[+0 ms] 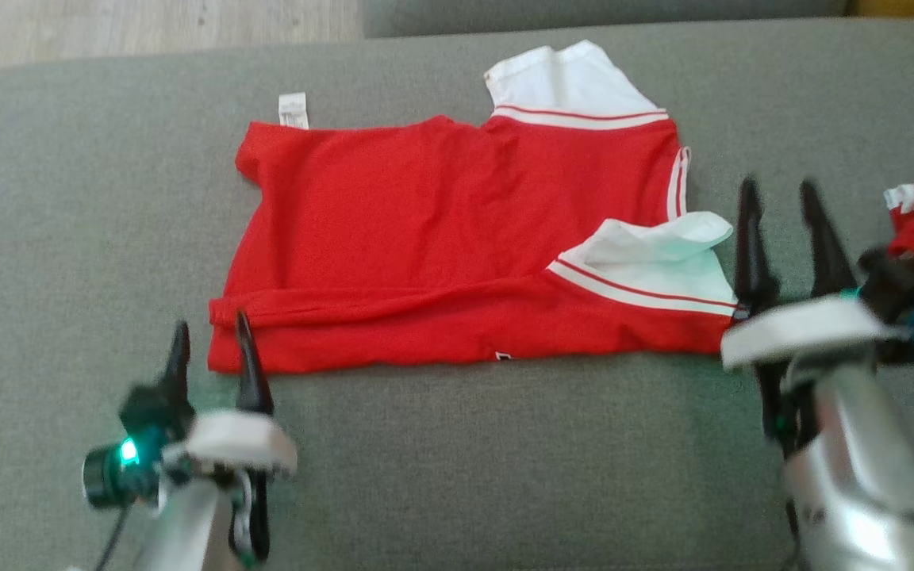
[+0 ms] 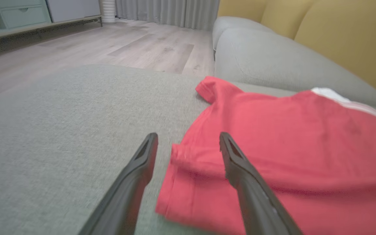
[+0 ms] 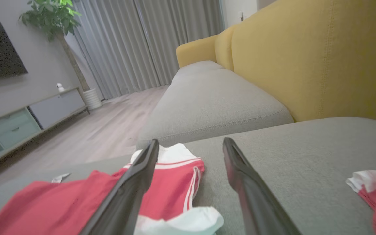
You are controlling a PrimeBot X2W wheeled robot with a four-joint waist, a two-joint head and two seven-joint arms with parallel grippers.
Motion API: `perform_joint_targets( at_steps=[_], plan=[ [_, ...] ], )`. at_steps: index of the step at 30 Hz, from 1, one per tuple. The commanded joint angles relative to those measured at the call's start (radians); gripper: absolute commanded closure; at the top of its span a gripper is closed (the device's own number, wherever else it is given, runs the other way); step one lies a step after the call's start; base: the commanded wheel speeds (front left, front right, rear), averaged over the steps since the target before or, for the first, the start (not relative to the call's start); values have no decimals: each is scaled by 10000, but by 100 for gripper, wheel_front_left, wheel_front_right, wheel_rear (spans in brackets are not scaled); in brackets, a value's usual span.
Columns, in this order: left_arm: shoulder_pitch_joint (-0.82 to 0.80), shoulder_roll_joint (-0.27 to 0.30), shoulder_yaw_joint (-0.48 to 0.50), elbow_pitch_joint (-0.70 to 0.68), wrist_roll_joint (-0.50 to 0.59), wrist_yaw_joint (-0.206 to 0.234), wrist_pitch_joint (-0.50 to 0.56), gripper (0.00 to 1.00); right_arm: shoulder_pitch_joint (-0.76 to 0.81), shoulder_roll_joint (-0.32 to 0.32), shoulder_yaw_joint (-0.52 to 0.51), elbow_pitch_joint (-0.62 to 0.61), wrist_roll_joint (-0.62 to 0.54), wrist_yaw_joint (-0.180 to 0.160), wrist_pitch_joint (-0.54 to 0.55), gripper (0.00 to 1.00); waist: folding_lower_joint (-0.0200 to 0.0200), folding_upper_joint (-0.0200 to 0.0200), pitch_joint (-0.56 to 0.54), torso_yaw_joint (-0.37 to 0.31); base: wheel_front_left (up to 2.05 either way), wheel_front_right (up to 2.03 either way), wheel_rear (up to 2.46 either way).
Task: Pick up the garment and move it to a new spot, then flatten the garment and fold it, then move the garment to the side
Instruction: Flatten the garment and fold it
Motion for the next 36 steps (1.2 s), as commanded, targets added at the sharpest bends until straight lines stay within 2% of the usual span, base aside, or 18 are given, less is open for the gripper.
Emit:
perform_joint_targets(
  at_steps=[1,4,7,12,16,18,22,25,30,36],
  plan=[
    [115,335,184,-387,501,5,-53,0,290,35,268,-509,-513,37,-106,0,0,0,-168,-7,0,0,0],
    [680,398,96,-654,1293,20,-53,0,993,35,281,-900,-1493,37,-107,0,0,0,-470,9,0,0,0],
    [1238,406,145,-818,1718,2,-53,0,1602,35,272,-1052,-1898,37,-107,0,0,0,-827,23,0,0,0],
    [2257,340,375,-1172,2087,-80,-53,0,2417,35,275,-954,-2044,37,-108,0,0,0,-1480,-1,0,0,0],
    [2708,270,513,-1433,2119,-116,-53,0,2676,35,326,-857,-2011,37,-108,0,0,0,-1622,-31,0,0,0],
    [2963,221,584,-1588,2106,-158,-53,0,2837,35,345,-767,-1977,37,-108,5,0,0,-1681,-30,0,0,0],
    [3277,153,667,-1844,2125,-256,-53,0,3027,35,243,-646,-1855,37,-108,4,0,0,-1715,-24,0,0,0],
    [3314,123,764,-1941,2065,-345,-53,0,3017,35,239,-599,-1839,37,-108,0,0,0,-1687,-32,0,0,0],
    [3007,90,1023,-1748,1552,-613,-53,0,2854,35,263,-554,-1790,37,-108,0,0,0,-1497,-28,0,0,0],
    [1663,83,1111,-1014,1348,-978,-53,0,2381,36,424,-646,-1736,37,-108,0,0,0,-770,-68,0,0,0]
  ],
)
